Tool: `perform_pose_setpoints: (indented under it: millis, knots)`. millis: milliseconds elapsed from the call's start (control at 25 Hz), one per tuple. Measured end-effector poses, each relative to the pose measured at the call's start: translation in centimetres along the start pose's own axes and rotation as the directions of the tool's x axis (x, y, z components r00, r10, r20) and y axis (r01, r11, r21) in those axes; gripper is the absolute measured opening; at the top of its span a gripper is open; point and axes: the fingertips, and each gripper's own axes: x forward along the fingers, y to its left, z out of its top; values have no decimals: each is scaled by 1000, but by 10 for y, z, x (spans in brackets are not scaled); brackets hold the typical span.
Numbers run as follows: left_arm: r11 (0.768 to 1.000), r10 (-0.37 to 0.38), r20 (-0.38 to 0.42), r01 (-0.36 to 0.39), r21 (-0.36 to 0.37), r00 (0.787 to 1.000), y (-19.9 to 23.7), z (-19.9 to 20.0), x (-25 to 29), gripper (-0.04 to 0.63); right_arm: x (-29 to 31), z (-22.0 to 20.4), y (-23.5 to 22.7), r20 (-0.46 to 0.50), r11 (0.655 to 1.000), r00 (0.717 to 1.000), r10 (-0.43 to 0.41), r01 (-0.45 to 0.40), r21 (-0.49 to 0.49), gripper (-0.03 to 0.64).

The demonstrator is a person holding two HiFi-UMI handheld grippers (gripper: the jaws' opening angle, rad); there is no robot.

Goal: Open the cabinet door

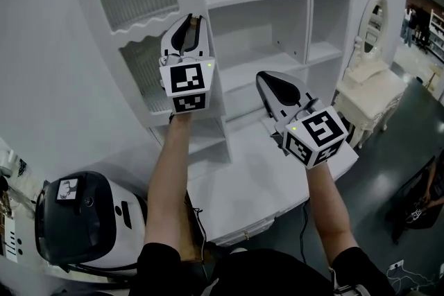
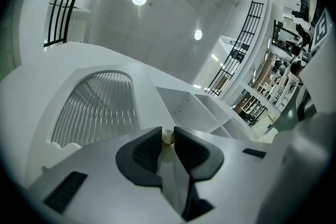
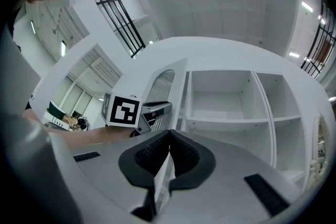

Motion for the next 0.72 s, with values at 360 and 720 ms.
perform_pose_setpoints:
  millis: [360, 720]
  knots:
    - [992, -7, 40, 12, -126, 999, -1, 23, -28, 81, -5, 9, 7, -4, 999, 999, 44, -44, -9, 18]
    - [971, -36, 109, 61, -230, 993, 8, 46, -79, 80, -8, 14, 36, 19, 997, 997, 74, -73, -5, 18]
